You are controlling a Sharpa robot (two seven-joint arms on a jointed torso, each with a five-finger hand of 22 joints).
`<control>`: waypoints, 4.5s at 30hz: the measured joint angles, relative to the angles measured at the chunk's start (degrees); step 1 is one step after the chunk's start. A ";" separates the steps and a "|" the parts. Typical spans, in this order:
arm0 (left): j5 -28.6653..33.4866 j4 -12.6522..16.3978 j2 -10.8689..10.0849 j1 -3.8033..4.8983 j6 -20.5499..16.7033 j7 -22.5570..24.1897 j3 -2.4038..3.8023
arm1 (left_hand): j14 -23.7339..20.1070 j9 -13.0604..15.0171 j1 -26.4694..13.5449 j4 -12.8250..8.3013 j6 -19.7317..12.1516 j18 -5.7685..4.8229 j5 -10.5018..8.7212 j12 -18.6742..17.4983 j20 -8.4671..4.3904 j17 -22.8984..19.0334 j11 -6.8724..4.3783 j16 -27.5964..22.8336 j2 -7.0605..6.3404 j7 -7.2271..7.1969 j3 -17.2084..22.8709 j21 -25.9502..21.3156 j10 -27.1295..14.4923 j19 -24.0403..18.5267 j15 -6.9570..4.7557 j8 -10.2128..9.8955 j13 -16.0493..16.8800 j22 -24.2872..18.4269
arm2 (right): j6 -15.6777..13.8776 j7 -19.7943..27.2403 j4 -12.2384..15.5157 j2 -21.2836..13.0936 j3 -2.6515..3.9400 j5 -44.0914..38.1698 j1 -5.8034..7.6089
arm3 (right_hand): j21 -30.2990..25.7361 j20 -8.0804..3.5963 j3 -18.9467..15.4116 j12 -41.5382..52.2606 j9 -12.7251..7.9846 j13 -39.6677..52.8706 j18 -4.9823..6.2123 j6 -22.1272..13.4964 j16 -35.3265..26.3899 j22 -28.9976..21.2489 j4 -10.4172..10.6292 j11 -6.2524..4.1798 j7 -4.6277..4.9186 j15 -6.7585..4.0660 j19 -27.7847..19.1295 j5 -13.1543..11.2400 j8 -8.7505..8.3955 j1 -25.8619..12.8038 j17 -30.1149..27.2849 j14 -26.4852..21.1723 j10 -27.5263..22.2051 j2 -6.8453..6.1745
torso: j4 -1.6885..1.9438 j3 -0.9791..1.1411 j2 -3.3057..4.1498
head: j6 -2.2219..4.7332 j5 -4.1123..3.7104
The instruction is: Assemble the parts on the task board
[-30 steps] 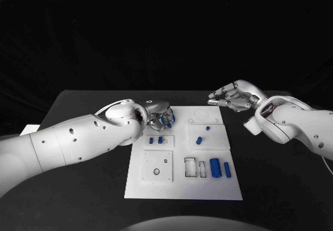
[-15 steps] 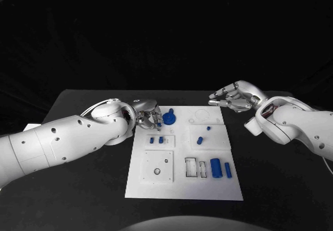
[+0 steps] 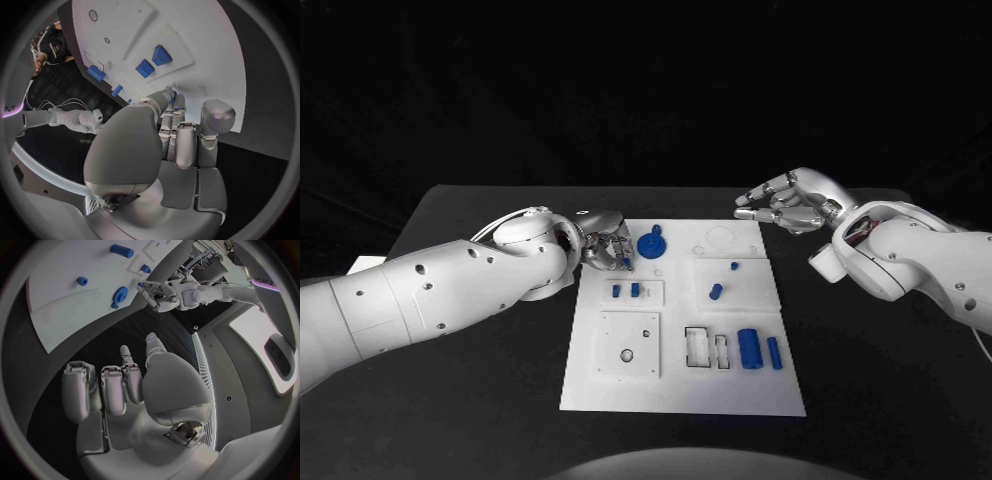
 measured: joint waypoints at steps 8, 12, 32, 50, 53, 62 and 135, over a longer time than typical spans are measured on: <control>-0.10 -0.14 0.33 -0.39 0.52 -0.10 -0.02 | 0.00 -0.02 -0.03 0.00 -0.01 0.00 0.00 -0.25 0.00 0.00 0.00 0.00 -0.03 0.00 0.00 0.00 0.00 0.00 0.00 -0.20 0.00 0.02 | 0.01 0.02 0.03 0.00 0.00 0.00 0.00 | 0.00 0.00 0.00 0.00 0.00 0.00 0.00 0.00 0.00 0.00 0.00 0.00 0.00 0.00 0.00 0.00 0.23 0.00 0.00 0.00 0.00 0.00 | -0.01 0.01 -0.03 | -0.16 -0.05; -0.14 0.22 0.30 -0.48 0.62 -0.10 -0.01 | 0.00 0.01 -0.22 -0.16 -0.01 0.00 0.00 -0.25 0.00 -0.04 0.00 0.00 -0.22 -0.01 0.15 0.00 0.00 0.00 0.00 -0.20 0.00 0.06 | 0.01 0.02 0.04 -0.02 0.00 0.00 0.00 | 0.00 0.00 0.00 0.00 -0.01 0.00 0.00 0.00 0.00 0.00 0.00 0.00 0.00 0.00 0.00 0.00 0.23 0.00 0.00 0.00 0.00 0.00 | -0.01 0.01 -0.03 | -0.19 -0.09; -0.70 0.61 0.39 -0.59 1.14 -0.42 -0.04 | 0.00 0.06 -0.83 -0.31 0.19 -0.01 -0.57 -0.72 0.00 -0.04 0.00 0.22 -0.30 -0.22 0.30 0.38 0.41 0.00 0.00 -0.49 0.28 0.36 | 0.04 0.06 0.01 0.06 0.00 0.01 -0.02 | 0.00 0.00 0.00 0.00 0.03 0.00 0.00 0.00 0.00 0.00 0.00 0.00 0.00 0.00 0.00 0.00 0.23 0.00 0.04 0.00 0.00 0.00 | 0.03 -0.01 -0.05 | -0.21 -0.08; -1.34 0.20 0.82 -0.64 2.79 -1.86 -0.10 | 0.01 -0.59 -3.08 -0.63 -2.78 0.00 -0.84 -2.13 0.00 -0.71 1.01 0.22 -1.57 0.71 0.95 0.38 -1.45 0.00 0.42 -3.15 0.19 0.35 | 0.05 0.08 0.05 0.04 0.00 0.02 -0.02 | 0.00 0.00 0.00 0.00 0.02 0.00 0.00 0.00 0.00 0.00 0.00 0.00 0.00 0.00 0.00 0.00 0.23 0.00 0.03 0.00 0.00 0.00 | -0.01 0.01 -0.06 | -0.27 -0.02; -1.38 0.19 0.82 -0.64 2.90 -1.95 -0.10 | -0.11 -0.59 -3.08 -0.78 -2.78 0.00 -0.84 -2.34 0.21 -0.85 1.01 0.22 -1.58 0.71 1.09 0.38 -1.45 0.21 0.54 -3.27 0.19 0.35 | 0.05 0.08 0.05 0.03 0.00 0.02 -0.02 | 0.00 0.00 0.00 0.00 0.02 0.00 0.00 0.00 0.00 0.00 0.00 0.00 0.00 0.00 0.00 0.00 0.23 0.00 0.03 0.00 0.00 0.00 | -0.01 0.01 -0.06 | -0.25 -0.03; -1.44 0.09 0.74 -0.69 3.08 -2.16 -0.14 | -0.19 -0.57 -3.69 -0.86 -4.80 -0.01 -0.84 -2.48 0.23 -1.12 1.01 0.22 -2.18 0.95 1.35 0.21 -1.85 0.18 0.61 -3.27 0.19 0.35 | 0.05 0.09 0.05 -0.02 0.00 0.03 -0.02 | 0.00 0.00 0.00 0.00 0.01 0.00 0.00 0.00 0.00 -0.10 0.00 0.00 0.00 0.00 0.00 0.00 0.23 0.02 0.02 0.00 0.00 0.02 | 0.01 0.01 -0.06 | -0.19 -0.10; 90.34 8.84 -12.45 -2.49 -9.23 33.38 -0.11 | -8.12 -0.24 -6.93 -1.27 -5.53 2.62 0.28 3.34 2.05 -25.14 1.91 -12.84 0.15 2.25 0.13 -24.87 -3.19 -7.99 2.18 -1.26 1.36 -18.67 | 13.10 -16.57 2.28 4.36 -0.18 -52.24 -3.34 | -7.50 0.83 20.58 -76.05 -0.18 -68.42 1.79 5.10 -5.90 -11.24 -4.31 1.52 -0.59 0.91 -2.86 -5.12 -0.67 12.99 -3.64 0.09 -18.73 -5.01 | 0.01 -0.08 -0.02 | 1.62 -2.84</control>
